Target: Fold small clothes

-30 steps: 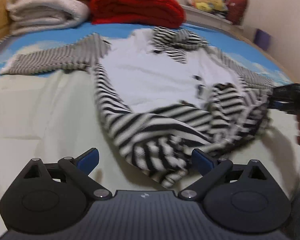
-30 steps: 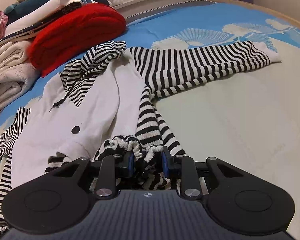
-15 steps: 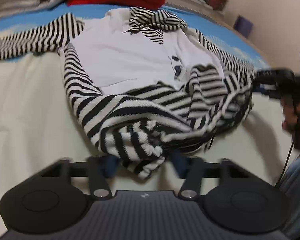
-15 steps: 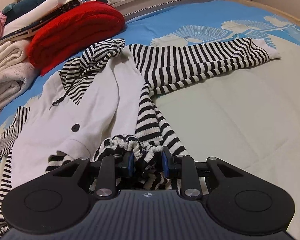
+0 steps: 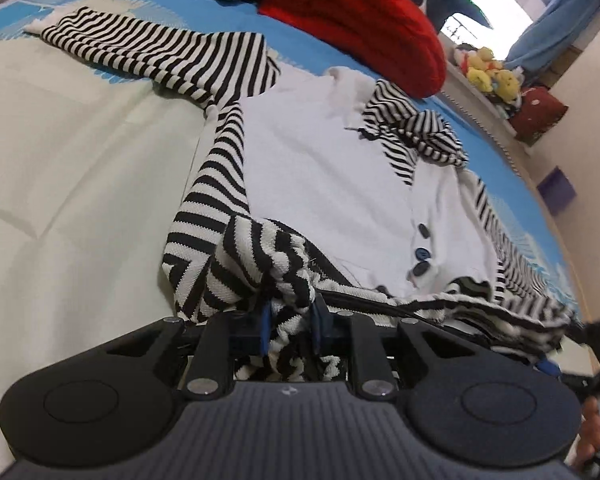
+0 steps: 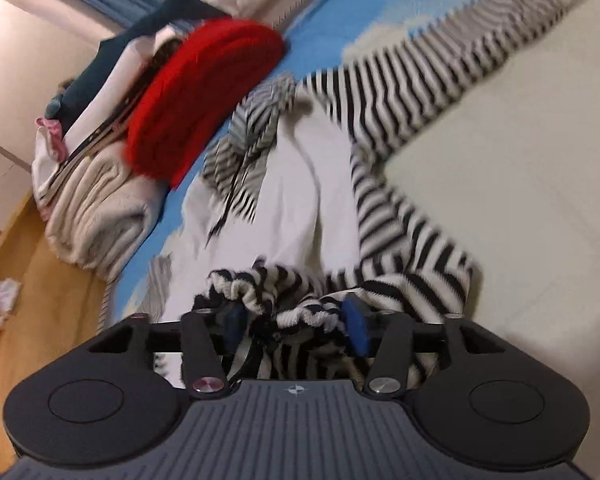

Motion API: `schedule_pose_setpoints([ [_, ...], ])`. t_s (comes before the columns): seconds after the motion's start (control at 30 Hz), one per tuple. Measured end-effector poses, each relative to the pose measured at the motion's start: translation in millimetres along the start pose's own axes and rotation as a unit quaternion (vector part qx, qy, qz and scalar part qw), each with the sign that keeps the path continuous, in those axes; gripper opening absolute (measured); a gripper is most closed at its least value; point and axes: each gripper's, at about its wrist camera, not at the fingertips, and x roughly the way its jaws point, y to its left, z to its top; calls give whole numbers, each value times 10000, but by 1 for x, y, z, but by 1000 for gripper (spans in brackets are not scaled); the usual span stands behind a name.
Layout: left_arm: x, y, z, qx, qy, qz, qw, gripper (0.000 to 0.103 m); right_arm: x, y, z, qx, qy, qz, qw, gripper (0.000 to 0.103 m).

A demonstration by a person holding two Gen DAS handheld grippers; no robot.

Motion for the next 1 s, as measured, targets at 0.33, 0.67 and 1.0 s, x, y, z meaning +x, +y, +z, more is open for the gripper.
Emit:
schedule_pose_setpoints([
  [0.33,7,2,0,-17,24,133,9999,22,-57,0,-1,-1104,385,466,9920,76],
  [0.67,-8,-3,-19,722,327,547,9954,12,-17,17,-38,-2441,-94,-1367,9600,9],
  [1.0,-128,-4,-73,1906,125,98,9815,7,-155,37,-57,-2190,-445,-1579,9618,9],
])
